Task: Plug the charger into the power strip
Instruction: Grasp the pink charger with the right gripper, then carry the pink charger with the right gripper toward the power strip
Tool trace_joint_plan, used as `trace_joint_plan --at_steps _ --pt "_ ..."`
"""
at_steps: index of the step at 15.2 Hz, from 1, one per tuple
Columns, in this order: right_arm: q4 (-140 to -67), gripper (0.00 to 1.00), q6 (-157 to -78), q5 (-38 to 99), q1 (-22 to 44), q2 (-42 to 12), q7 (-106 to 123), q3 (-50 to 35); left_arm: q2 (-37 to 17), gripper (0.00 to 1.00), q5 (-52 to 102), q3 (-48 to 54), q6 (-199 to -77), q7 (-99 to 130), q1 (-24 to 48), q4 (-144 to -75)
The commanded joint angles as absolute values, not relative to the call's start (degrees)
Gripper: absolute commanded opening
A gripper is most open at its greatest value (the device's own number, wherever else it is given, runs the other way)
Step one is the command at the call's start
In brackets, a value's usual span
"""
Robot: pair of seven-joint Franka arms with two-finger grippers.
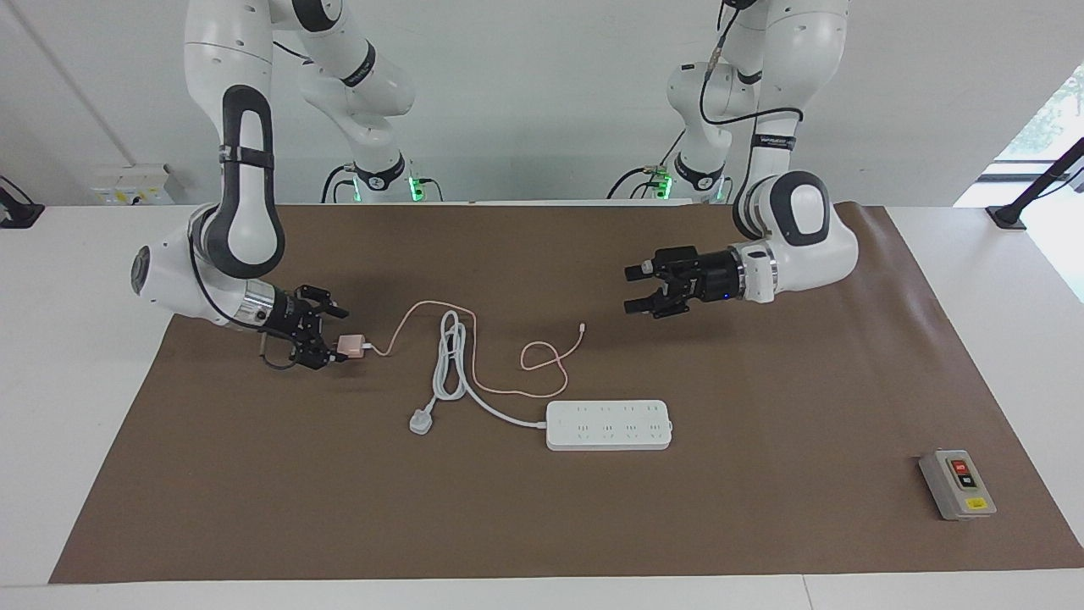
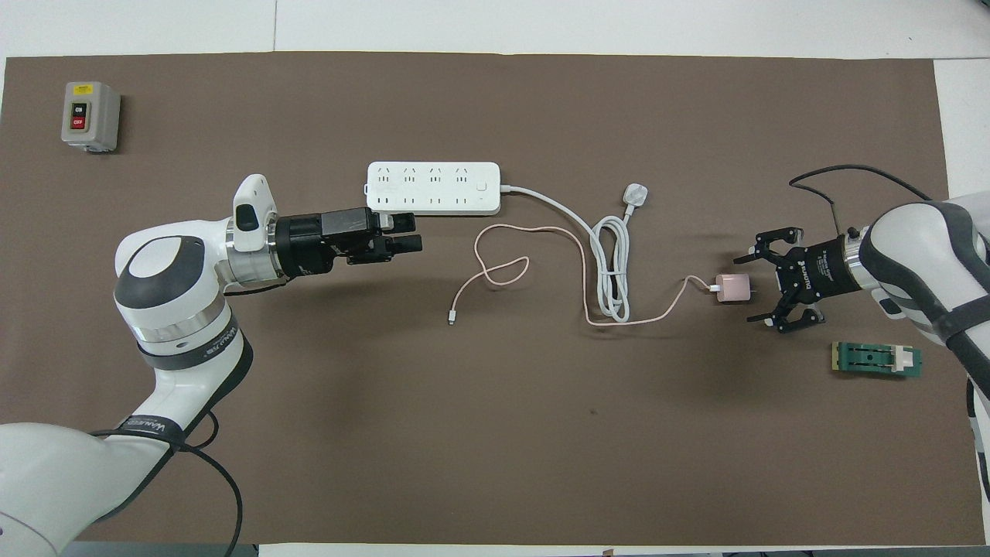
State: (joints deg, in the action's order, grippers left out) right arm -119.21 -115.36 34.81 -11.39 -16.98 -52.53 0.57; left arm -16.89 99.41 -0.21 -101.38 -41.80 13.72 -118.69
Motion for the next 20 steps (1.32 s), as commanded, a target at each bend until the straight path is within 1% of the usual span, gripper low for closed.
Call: trace_joint_plan --at_steps 1,2,3,4,5,6,7,10,12,14,15,16,17,18,19,20 --pt "-121.0 1.0 -116.9 36.3 -12.1 -16.0 -50.2 0.1 -16.3 1.0 100.7 -0.8 -101.2 -41.8 15.6 -118.5" --pt "-121.0 1.0 -117.0 36.3 -12.1 -16.0 -50.2 0.1 -16.2 1.0 100.7 -0.9 -101.2 -41.8 15.4 -118.5" --pt "-121.0 0.84 -117.2 36.3 -12.1 -16.0 -50.2 0.1 -16.3 1.0 100.7 -0.9 -100.9 -41.8 15.3 -118.6" --pt "-121.0 0.51 -117.2 36.3 -12.1 -16.0 -50.2 0.1 -16.2 1.0 100.7 -0.9 -100.6 -41.9 15.3 -118.6" --pt "-121.0 0.25 -117.2 36.3 -12.1 -16.0 -50.2 0.1 -16.2 1.0 100.7 -0.9 -100.4 -42.0 15.3 -118.6" --pt "-120.9 0.11 -117.2 36.3 -12.1 -16.0 -50.2 0.1 -16.2 1.0 100.7 -0.9 -99.8 -42.0 15.2 -118.6" --pt "-120.9 0.0 -117.2 36.3 -12.0 -16.0 -50.2 0.1 -16.2 1.0 100.7 -1.0 -99.3 -42.0 15.1 -118.5" --pt "-119.3 0.0 -115.2 36.3 -12.1 -16.1 -50.7 -0.1 -16.2 1.0 100.4 -1.1 -99.5 -45.4 14.9 -118.4" --pt "-116.6 0.0 -111.5 38.0 -11.3 -15.7 -53.3 -0.2 -16.2 1.0 100.0 -1.1 -99.6 -45.6 14.9 -118.4" --pt "-114.7 0.0 -109.3 38.2 -10.4 -14.2 -57.3 -0.6 -16.3 1.0 99.9 -1.1 -100.0 -46.6 14.9 -118.2" --pt "-113.7 0.0 -108.5 38.2 -9.3 -13.3 -58.4 -0.7 -16.3 1.0 99.9 -1.1 -100.1 -46.8 14.9 -118.2" --pt "-112.9 0.05 -107.7 38.2 -8.4 -12.4 -60.1 -0.7 -16.3 1.0 99.9 -1.1 -100.0 -46.8 14.8 -118.2" --pt "-112.1 0.05 -107.3 38.2 -7.1 -11.3 -62.2 -0.7 -16.3 1.0 99.9 -1.1 -100.1 -46.8 14.8 -118.2" --pt "-111.5 0.05 -107.1 38.2 -5.6 -10.2 -64.6 -0.7 -16.3 1.0 99.9 -1.1 -100.1 -46.8 14.8 -118.0" --pt "-110.7 0.0 -107.0 38.2 -4.0 -9.2 -67.2 -0.7 -16.3 1.0 99.9 -1.2 -100.2 -46.8 14.8 -118.0" --pt "-109.8 0.0 -107.0 38.2 -2.1 -8.6 -69.9 -0.7 -16.3 1.0 99.9 -1.2 -100.5 -46.8 14.8 -117.9"
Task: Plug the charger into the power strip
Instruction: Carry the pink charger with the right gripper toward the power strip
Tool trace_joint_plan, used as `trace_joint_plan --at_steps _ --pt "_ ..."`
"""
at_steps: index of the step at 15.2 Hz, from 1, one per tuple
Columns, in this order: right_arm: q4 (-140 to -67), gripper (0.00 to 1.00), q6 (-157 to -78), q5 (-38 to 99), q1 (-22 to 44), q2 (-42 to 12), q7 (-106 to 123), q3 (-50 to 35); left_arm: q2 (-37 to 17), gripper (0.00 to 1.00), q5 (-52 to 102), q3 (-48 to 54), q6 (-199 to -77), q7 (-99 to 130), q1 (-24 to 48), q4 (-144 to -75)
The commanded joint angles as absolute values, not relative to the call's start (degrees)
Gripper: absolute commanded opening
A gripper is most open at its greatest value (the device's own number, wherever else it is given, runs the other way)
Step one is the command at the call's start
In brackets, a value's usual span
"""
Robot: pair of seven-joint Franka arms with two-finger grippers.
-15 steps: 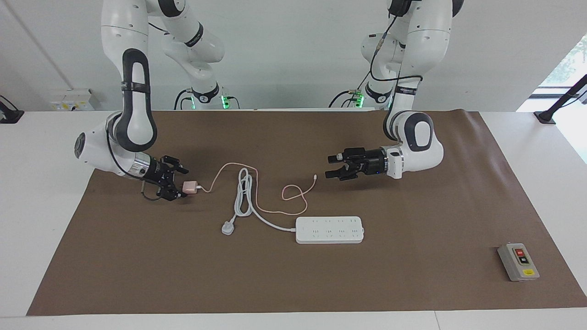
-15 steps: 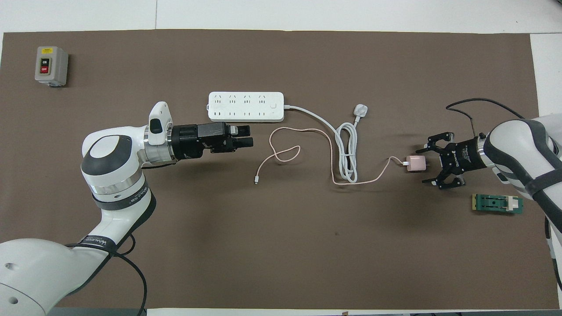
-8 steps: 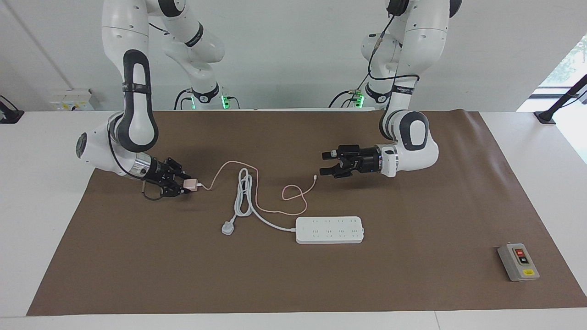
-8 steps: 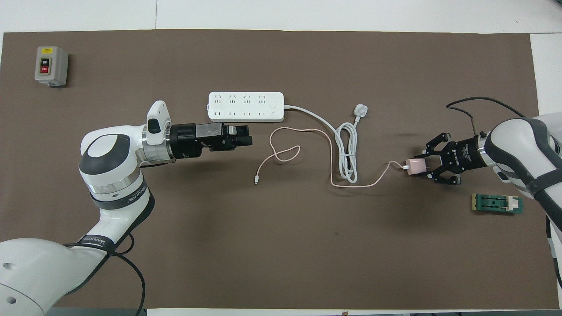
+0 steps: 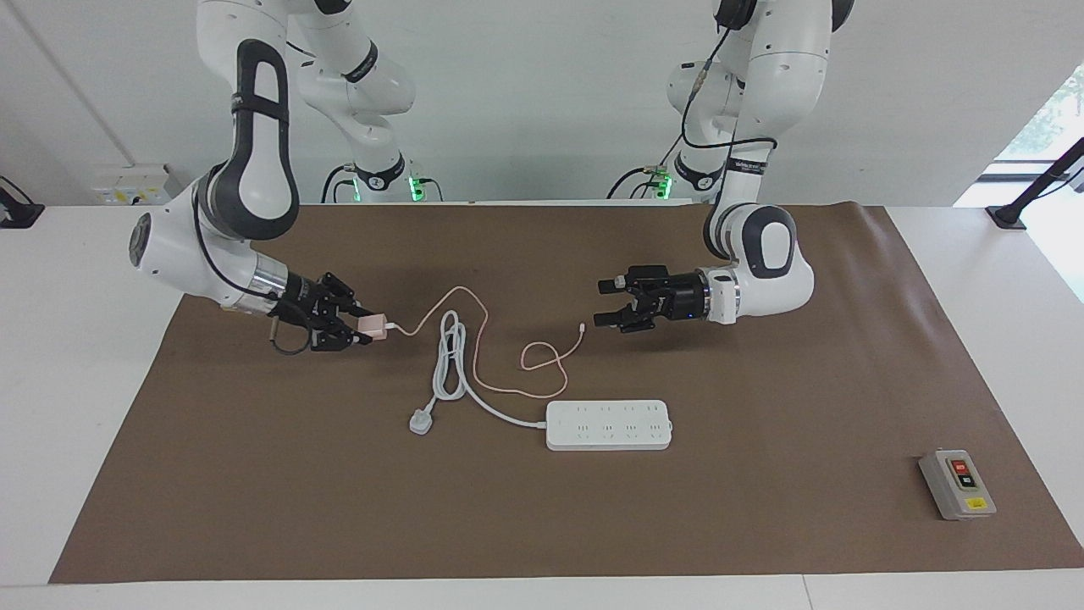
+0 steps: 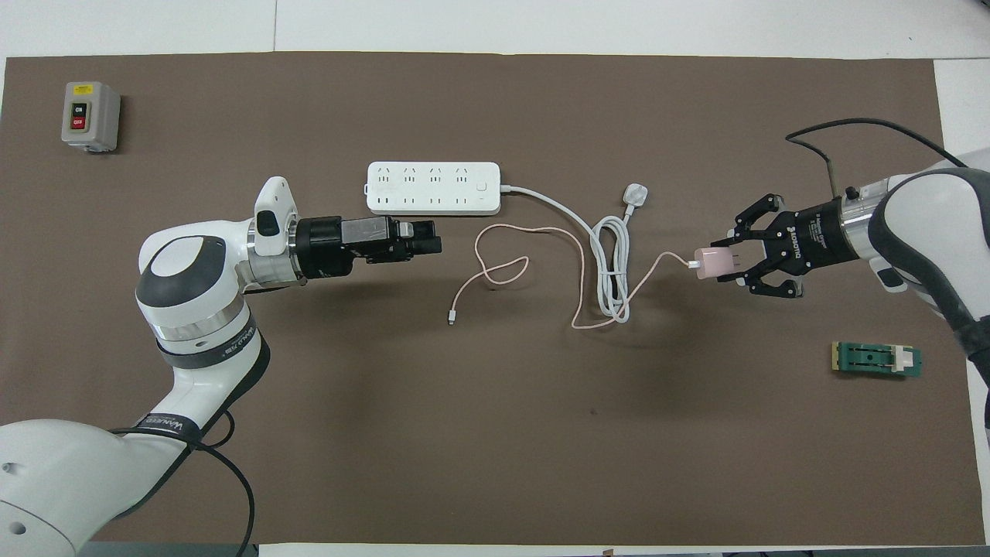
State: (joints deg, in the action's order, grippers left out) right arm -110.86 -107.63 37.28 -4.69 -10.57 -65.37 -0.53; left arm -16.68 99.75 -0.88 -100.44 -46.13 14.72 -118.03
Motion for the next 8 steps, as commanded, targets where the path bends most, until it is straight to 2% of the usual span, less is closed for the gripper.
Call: trace_joint_plan --at_steps 1,5,8 --pt "-108.7 0.0 -107.0 38.3 -0.4 -8.4 -72.6 -0.7 -16.3 1.0 99.9 -1.2 -100.6 -46.8 14.8 -117.9" --pt "-105.5 0.0 -107.8 41.7 6.6 -7.7 -80.7 -0.7 -16.3 1.0 99.9 -1.1 -100.5 -46.9 14.7 -117.8" --pt "-105.4 0.0 -111.8 43.8 11.8 -7.7 -83.4 -0.7 -16.3 1.0 99.9 -1.2 -100.5 -47.0 14.1 -117.9"
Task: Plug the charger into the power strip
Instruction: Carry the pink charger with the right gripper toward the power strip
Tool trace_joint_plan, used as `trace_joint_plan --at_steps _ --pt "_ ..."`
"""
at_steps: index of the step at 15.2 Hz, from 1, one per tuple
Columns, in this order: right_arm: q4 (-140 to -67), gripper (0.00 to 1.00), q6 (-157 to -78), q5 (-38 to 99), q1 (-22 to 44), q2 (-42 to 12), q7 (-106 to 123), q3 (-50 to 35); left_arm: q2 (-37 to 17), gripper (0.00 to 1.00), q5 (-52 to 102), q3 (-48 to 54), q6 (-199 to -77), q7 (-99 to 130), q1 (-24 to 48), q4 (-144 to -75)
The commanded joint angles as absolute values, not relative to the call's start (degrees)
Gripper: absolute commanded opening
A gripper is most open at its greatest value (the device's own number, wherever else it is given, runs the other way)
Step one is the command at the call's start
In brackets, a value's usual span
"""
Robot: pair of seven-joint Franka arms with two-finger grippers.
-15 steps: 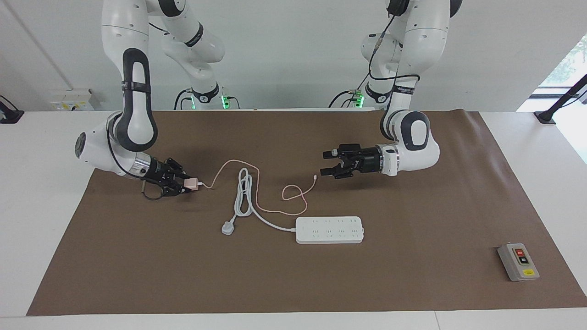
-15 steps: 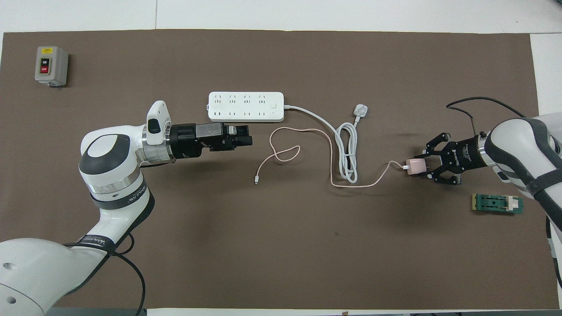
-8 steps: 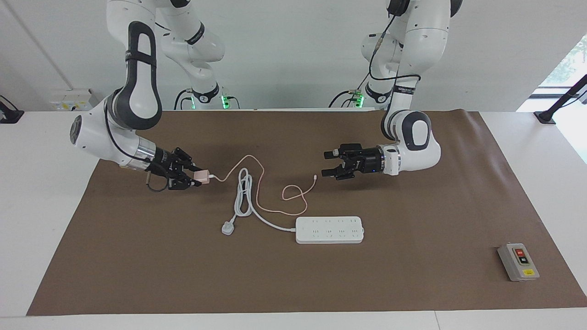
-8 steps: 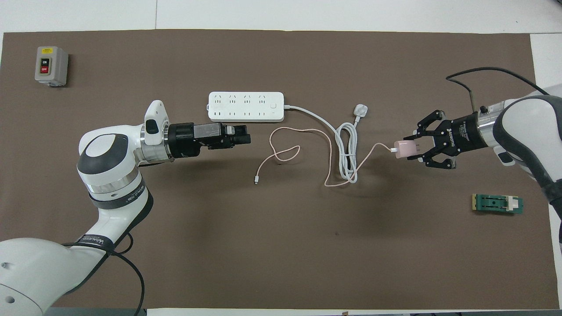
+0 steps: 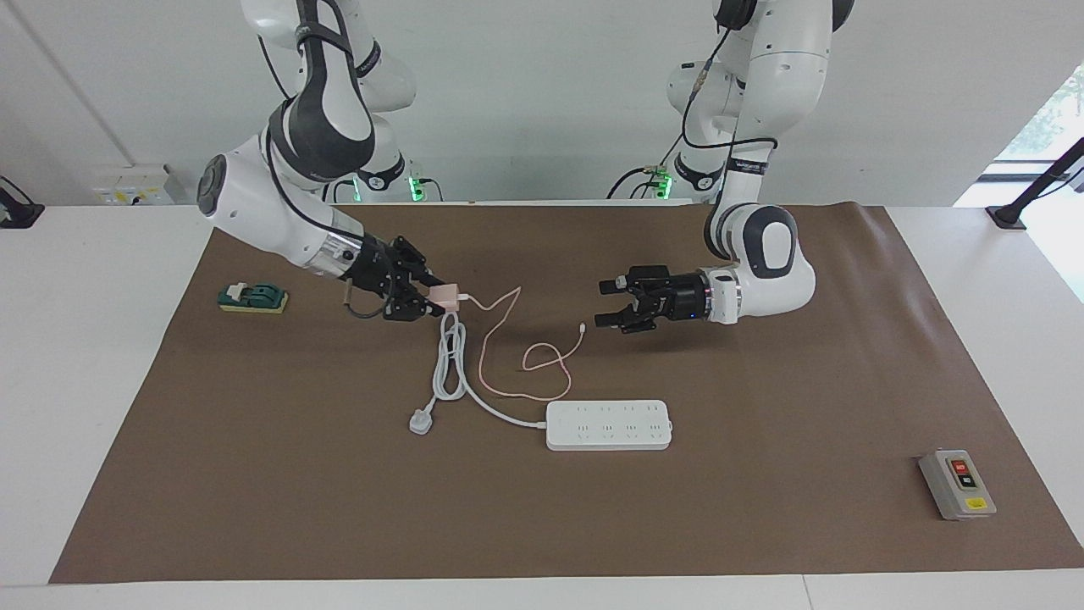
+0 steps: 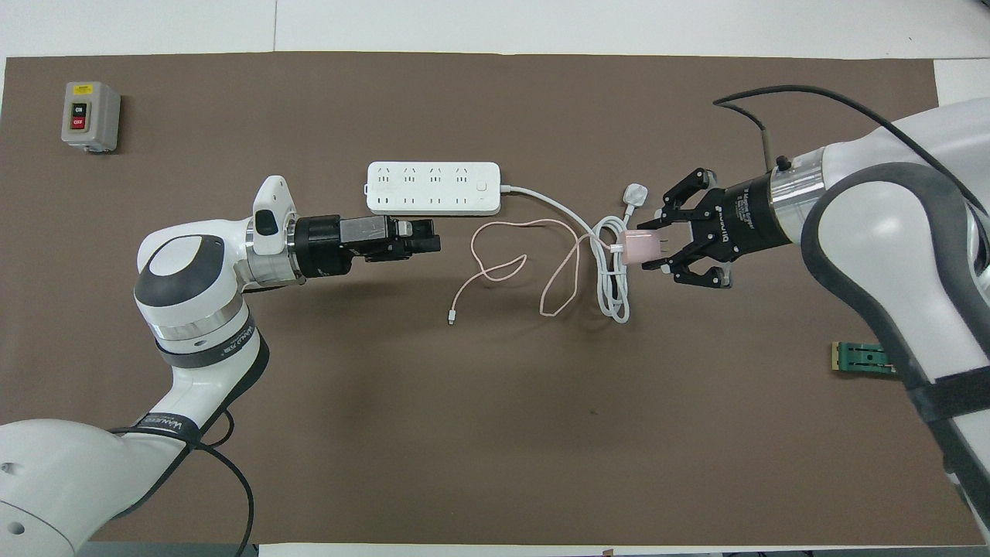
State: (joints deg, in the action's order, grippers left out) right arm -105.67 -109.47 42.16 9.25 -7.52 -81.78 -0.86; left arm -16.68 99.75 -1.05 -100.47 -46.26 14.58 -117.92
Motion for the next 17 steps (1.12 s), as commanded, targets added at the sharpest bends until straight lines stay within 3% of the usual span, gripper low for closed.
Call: trace_joint_plan --at_steps 1,6,9,14,17 --pt "-105.5 0.0 -113.0 43.8 13.4 -7.7 -84.6 -0.7 -16.3 1.0 99.9 -1.2 -100.5 -47.0 14.1 -117.9" --pt "-105.4 0.0 -125.1 43.9 21.3 -8.8 -88.7 -0.7 -16.3 1.0 99.1 -1.3 -100.5 -48.7 13.8 -117.9" --pt "-101.5 0.0 -126.0 44.0 22.8 -11.7 -91.6 -0.7 -16.3 1.0 99.1 -1.2 -100.8 -48.8 13.5 -118.0" --pt "-90.1 0.0 -124.6 43.0 22.9 -21.1 -95.5 -0.7 -16.3 1.0 99.1 -1.1 -100.7 -48.6 13.5 -117.9" --pt "-88.6 0.02 -125.3 43.3 24.8 -22.7 -97.0 -0.7 -16.3 1.0 99.1 -1.1 -101.2 -48.3 13.9 -117.9"
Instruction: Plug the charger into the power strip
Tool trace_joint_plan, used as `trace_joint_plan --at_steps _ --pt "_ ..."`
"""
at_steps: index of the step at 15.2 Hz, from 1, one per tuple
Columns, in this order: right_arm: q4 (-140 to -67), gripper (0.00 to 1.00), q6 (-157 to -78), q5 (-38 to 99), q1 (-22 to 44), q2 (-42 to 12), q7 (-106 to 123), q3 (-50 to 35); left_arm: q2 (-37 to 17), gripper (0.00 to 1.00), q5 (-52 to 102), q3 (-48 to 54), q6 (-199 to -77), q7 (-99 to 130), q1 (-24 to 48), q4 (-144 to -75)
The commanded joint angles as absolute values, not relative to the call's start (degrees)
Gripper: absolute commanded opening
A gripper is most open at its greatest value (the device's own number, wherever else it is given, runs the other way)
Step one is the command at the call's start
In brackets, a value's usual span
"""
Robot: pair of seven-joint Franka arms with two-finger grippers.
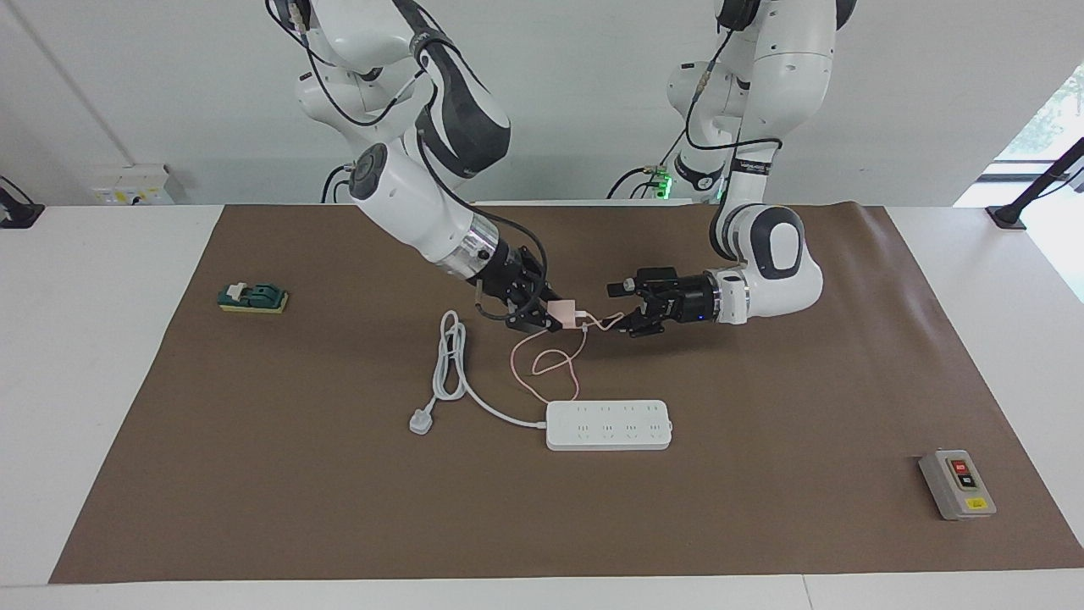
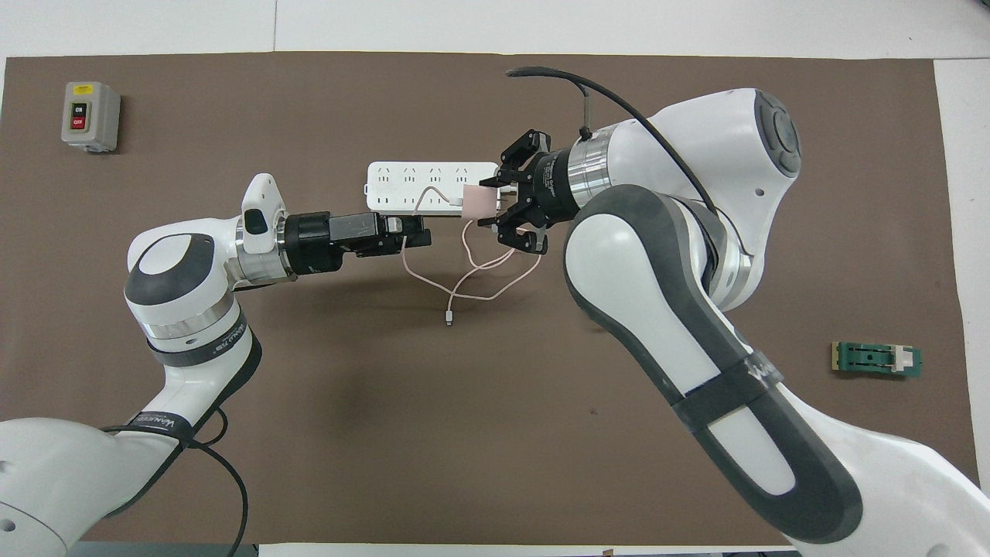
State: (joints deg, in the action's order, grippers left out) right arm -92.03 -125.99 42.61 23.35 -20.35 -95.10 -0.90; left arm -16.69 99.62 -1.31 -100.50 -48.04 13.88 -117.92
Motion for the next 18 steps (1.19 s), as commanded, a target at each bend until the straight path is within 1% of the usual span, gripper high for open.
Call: trace_joint_plan --at_steps 1,3,6,8,14,15,16,17,18 --pt "-88.9 0.04 -125.6 43.2 25.2 -22.8 -97.0 -0.7 -16.3 1.0 99.1 -1.1 -101.4 -48.3 14.0 -118.0" --pt "-89.2 0.05 -125.9 43.2 26.8 -22.9 -97.2 -0.7 -16.3 1.0 99.1 -1.1 -101.5 -48.3 14.0 -118.2" --pt "-89.6 0.07 -125.9 43.1 27.2 -22.8 -97.9 -0.7 -16.3 1.0 99.1 -1.1 -101.8 -48.3 14.1 -118.2" --pt "-90.3 0.08 -127.4 43.1 28.2 -22.8 -97.9 -0.7 -16.3 1.0 99.1 -1.1 -102.1 -48.3 14.3 -118.2" --pt "-90.4 0.08 -127.7 43.1 28.3 -22.8 -97.9 -0.7 -16.3 1.0 99.1 -1.1 -102.4 -48.3 14.4 -118.2" --pt "-90.3 0.08 -127.7 43.1 28.2 -22.8 -97.9 -0.7 -16.3 0.93 99.1 -1.1 -102.8 -48.3 14.4 -118.0" --pt "-90.3 0.08 -127.7 43.1 28.1 -22.8 -97.9 -0.7 -16.3 0.77 99.1 -1.1 -102.9 -48.3 14.4 -118.0" --pt "-90.3 0.08 -127.7 43.1 28.1 -22.8 -97.9 -0.7 -16.4 0.57 99.1 -1.2 -103.2 -48.5 14.4 -117.9" --pt "-90.3 0.08 -127.7 43.1 28.1 -22.8 -97.9 -0.7 -16.4 0.43 99.1 -1.2 -103.4 -48.6 14.4 -117.9"
